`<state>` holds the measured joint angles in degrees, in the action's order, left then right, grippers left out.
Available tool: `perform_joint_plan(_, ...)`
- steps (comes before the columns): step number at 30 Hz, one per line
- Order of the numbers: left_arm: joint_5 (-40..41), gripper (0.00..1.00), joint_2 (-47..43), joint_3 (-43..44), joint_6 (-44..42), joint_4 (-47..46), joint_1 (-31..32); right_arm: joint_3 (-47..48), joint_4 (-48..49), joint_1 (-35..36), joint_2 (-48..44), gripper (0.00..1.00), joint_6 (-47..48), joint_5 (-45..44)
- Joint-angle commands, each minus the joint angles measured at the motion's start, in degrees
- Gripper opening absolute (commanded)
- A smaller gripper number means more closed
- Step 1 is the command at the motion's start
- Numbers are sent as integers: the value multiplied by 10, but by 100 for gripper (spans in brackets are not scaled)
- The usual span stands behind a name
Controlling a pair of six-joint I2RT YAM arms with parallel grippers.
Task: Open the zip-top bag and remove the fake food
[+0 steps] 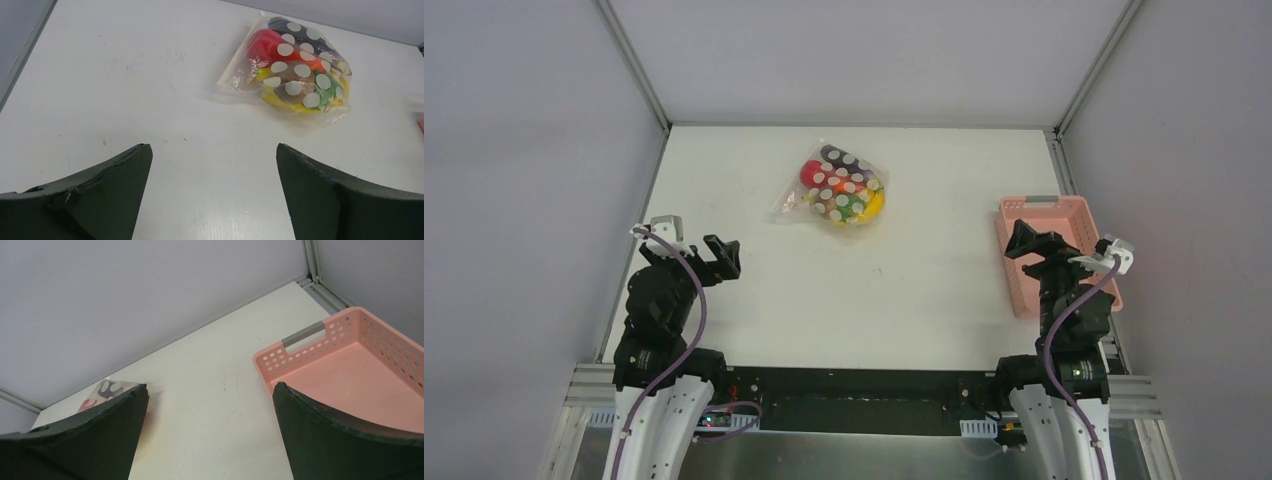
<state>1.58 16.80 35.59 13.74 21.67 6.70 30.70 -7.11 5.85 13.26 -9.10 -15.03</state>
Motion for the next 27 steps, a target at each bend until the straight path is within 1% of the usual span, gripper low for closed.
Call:
perform_joint_plan(1, -7, 100, -11, -1, -5, -29, 2, 28, 4, -3, 20, 99, -21, 24)
perform_joint_plan(4, -6, 100, -14, -2, -4, -28, 5, 50, -9, -3, 57, 99, -29, 73)
perform_joint_plan(7, -6, 100, -16, -3, -6, -28, 9, 84, -32, -3, 120, 99, -48, 122)
perform_joint_plan(11, -7, 100, -20, -3, -7, -28, 10, 164, -108, -3, 250, 99, -75, 218)
perform_joint_plan(14, -7, 100, -23, -3, -8, -27, 10, 217, -146, -3, 354, 99, -123, 272)
perform_joint_plan(17, -6, 100, -25, -3, -8, -25, 11, 218, -88, -3, 422, 99, -196, 383)
perform_joint_plan(18, -6, 100, -26, -4, -8, -25, 11, 204, -38, -3, 439, 99, -224, 424)
perform_joint_plan(19, -7, 100, -28, -4, -7, -26, 12, 167, 23, -2, 457, 99, -256, 462)
perform_joint_plan(20, -8, 100, -29, -5, -8, -26, 12, 143, 98, 0, 474, 99, -298, 488)
perform_joint_plan(21, -8, 100, -30, -5, -9, -27, 13, 135, 135, 6, 496, 99, -321, 489)
perform_joint_plan(22, -8, 100, -31, -5, -8, -27, 13, 143, 140, 22, 520, 99, -325, 463)
perform_joint_plan(24, -8, 100, -32, -6, -9, -27, 15, 179, 108, 67, 572, 99, -310, 385)
perform_joint_plan(27, -7, 100, -31, -5, -10, -26, 19, 212, 126, 127, 636, 99, -323, 314)
